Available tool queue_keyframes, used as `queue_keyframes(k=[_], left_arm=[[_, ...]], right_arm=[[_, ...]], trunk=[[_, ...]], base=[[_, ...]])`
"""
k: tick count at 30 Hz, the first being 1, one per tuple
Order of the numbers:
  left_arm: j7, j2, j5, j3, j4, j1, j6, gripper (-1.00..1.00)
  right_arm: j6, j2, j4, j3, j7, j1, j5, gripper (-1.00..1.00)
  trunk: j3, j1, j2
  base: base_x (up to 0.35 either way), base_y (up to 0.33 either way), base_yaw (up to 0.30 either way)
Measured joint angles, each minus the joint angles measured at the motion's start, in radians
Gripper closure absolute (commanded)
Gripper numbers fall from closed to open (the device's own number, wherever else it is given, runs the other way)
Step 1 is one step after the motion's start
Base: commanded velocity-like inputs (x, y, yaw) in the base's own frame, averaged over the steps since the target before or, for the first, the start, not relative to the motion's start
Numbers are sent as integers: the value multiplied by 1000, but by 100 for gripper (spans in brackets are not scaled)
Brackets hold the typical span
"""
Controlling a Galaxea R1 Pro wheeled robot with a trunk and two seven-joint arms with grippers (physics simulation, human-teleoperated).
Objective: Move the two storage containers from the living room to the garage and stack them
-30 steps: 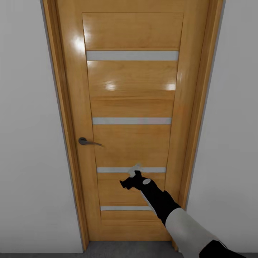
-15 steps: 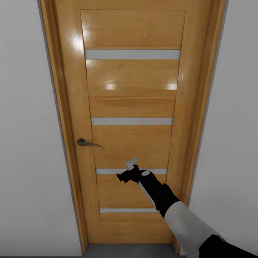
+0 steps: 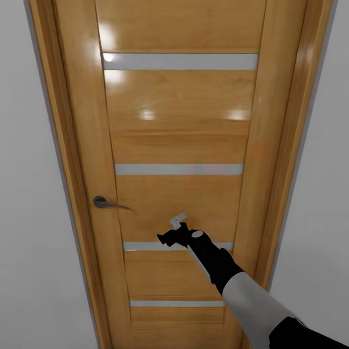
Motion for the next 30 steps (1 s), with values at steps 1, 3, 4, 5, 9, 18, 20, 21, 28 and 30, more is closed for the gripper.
queue_keyframes(k=[1,3,4,5,9,18,20,21,28,30], left_arm=[[0,0,0,0,0,0,1,-100],[0,0,0,0,0,0,0,-100],[0,0,0,0,0,0,1,-100],[0,0,0,0,0,0,1,-100],[0,-1,0,0,0,0,1,-100],[0,-1,0,0,0,0,1,-100],[0,-1,-1,0,0,0,0,-100],[0,0,-1,0,0,0,0,-100],[0,0,-1,0,0,0,0,-100],[0,0,0,0,0,0,0,-100]], right_arm=[[0,0,0,1,3,0,-3,-100],[1,0,0,2,4,0,-6,-100],[1,0,-1,2,4,0,-8,-100],[1,0,-1,2,5,0,-8,-100],[1,0,0,2,4,0,-3,-100],[-22,0,1,78,2,0,-6,-100],[-23,0,6,83,-32,0,-3,-100],[-23,0,8,83,-45,0,0,-100],[-24,0,9,85,-92,0,-7,-100],[-25,0,5,86,-111,0,-7,-100]], trunk=[[0,0,0],[0,0,0],[0,0,0],[0,0,0],[0,0,0],[0,0,0],[0,0,0],[0,0,0],[0,1,0],[0,1,0]], base=[[322,0,0],[322,0,0],[322,0,0],[322,0,0],[322,0,0],[298,0,0],[48,0,0],[30,0,0],[8,0,0],[1,0,0]])
